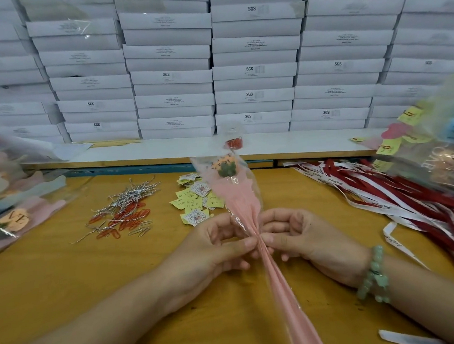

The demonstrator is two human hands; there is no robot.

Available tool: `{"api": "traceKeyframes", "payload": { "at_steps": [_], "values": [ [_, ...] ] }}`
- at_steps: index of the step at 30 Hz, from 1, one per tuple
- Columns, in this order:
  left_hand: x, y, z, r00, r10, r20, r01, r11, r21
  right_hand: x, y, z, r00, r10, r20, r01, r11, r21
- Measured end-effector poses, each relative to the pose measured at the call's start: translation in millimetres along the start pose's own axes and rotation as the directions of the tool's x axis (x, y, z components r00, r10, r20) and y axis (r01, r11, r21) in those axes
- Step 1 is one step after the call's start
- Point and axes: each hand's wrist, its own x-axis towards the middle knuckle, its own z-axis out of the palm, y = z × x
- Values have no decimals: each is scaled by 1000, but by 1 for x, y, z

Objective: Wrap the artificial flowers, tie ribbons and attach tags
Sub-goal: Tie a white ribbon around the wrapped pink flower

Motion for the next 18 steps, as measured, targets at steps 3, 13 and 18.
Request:
{"api": "traceKeyframes", "payload": {
  "at_steps": [3, 13, 18],
  "values": [
    [0, 0, 1, 1000, -15, -26, 16, 1000, 12, 1, 0, 0, 1000, 4, 1, -4, 1000, 8],
    [2, 2, 1, 997, -40, -67, 39, 999, -3, -1, 0, -2, 1000, -17, 23, 16, 999, 36],
    [2, 4, 3, 997, -42, -64, 43, 999, 18, -2, 0, -3, 999, -35, 23, 34, 998, 46]
  ]
}}
